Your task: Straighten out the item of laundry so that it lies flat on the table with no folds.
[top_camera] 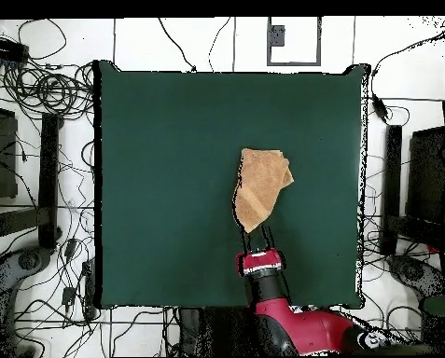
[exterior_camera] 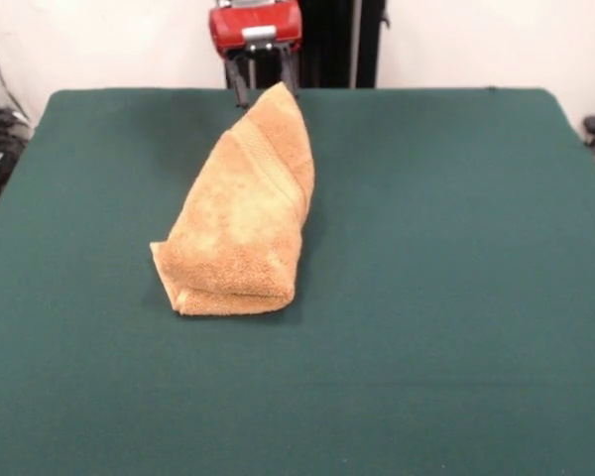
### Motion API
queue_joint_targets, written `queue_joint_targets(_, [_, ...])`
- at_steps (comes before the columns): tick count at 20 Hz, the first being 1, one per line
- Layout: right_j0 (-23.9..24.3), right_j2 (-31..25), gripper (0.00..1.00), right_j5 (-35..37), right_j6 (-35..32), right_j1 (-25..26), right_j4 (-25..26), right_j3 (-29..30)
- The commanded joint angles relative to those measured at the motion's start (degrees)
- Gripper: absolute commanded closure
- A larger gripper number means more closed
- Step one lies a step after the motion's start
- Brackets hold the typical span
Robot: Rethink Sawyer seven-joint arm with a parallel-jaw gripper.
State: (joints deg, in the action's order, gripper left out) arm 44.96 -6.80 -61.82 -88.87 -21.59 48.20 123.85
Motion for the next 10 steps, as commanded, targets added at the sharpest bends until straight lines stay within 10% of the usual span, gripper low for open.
queue_joint_targets(1, [-3.84, -2.93, 0.00, -8.49, -4.17, 5.70, -3.22, -6.81])
queue_joint_targets(10, [-7.08, -3.06, 0.00, -11.87, -4.50, 8.35, -7.45, -9.47])
